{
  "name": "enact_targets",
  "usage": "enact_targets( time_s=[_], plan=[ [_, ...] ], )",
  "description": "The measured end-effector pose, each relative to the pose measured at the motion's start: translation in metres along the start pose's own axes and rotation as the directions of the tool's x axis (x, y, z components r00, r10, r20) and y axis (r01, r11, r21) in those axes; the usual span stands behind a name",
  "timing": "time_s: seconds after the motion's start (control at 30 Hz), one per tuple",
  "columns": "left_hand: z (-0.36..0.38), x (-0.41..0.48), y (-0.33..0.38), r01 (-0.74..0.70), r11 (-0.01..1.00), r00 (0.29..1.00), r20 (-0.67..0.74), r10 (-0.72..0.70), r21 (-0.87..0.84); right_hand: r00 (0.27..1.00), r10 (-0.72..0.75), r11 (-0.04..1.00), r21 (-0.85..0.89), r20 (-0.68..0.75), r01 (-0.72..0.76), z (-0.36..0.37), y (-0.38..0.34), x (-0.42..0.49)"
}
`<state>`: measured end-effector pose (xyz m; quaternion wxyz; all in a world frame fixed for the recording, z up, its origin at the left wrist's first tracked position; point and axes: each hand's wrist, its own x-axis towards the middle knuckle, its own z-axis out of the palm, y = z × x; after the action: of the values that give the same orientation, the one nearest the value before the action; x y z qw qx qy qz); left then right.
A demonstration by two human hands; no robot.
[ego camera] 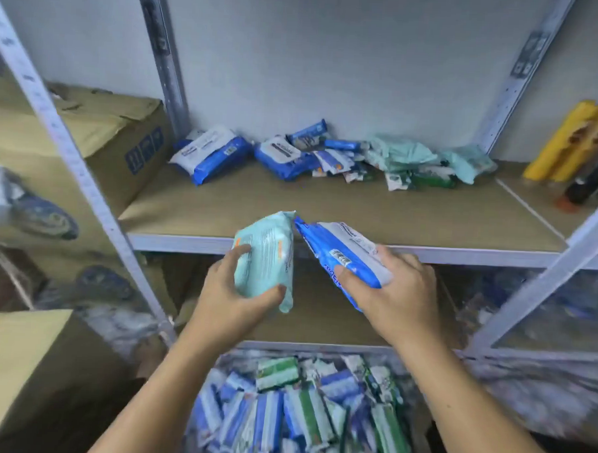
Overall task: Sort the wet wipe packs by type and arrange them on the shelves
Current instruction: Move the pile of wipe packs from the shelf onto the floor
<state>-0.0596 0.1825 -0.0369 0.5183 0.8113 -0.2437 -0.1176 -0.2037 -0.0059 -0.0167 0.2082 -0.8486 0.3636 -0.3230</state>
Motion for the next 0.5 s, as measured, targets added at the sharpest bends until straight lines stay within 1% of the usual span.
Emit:
enact_targets(
  time_s=[0.07, 0.1, 0.17, 0.27, 0.37, 0.43, 0.5],
  plan=[
    [0.008, -0.041, -0.032, 0.052, 0.997, 0.997, 0.053, -0.055, 0.058, 0.991, 0.095, 0.995, -0.012, 0.096, -0.094, 0.015, 0.018, -0.046],
    [0.012, -0.056, -0.047, 0.08, 0.994, 0.994, 0.066, -0.085, 0.072, 0.973, 0.151, 0.988, -0.042, 0.176, -0.146, 0.024, 0.026, -0.064],
    [0.02, -0.075, -0.083, 0.143, 0.983, 0.985, 0.078, -0.153, 0.118, 0.915, 0.236, 0.968, -0.16, 0.328, -0.192, 0.049, 0.041, -0.091],
    [0.031, -0.087, -0.136, 0.256, 0.945, 0.956, 0.095, -0.279, 0.204, 0.832, 0.305, 0.935, -0.31, 0.463, -0.17, 0.089, 0.059, -0.12],
    [0.041, -0.086, -0.189, 0.388, 0.886, 0.892, 0.137, -0.43, 0.254, 0.754, 0.363, 0.903, -0.406, 0.547, -0.14, 0.127, 0.073, -0.137],
    [0.048, -0.081, -0.22, 0.429, 0.854, 0.859, 0.159, -0.487, 0.294, 0.703, 0.39, 0.885, -0.453, 0.594, -0.108, 0.148, 0.082, -0.146],
    [0.056, -0.079, -0.241, 0.45, 0.82, 0.833, 0.165, -0.528, 0.352, 0.668, 0.406, 0.872, -0.484, 0.623, -0.079, 0.166, 0.092, -0.158]
  ],
)
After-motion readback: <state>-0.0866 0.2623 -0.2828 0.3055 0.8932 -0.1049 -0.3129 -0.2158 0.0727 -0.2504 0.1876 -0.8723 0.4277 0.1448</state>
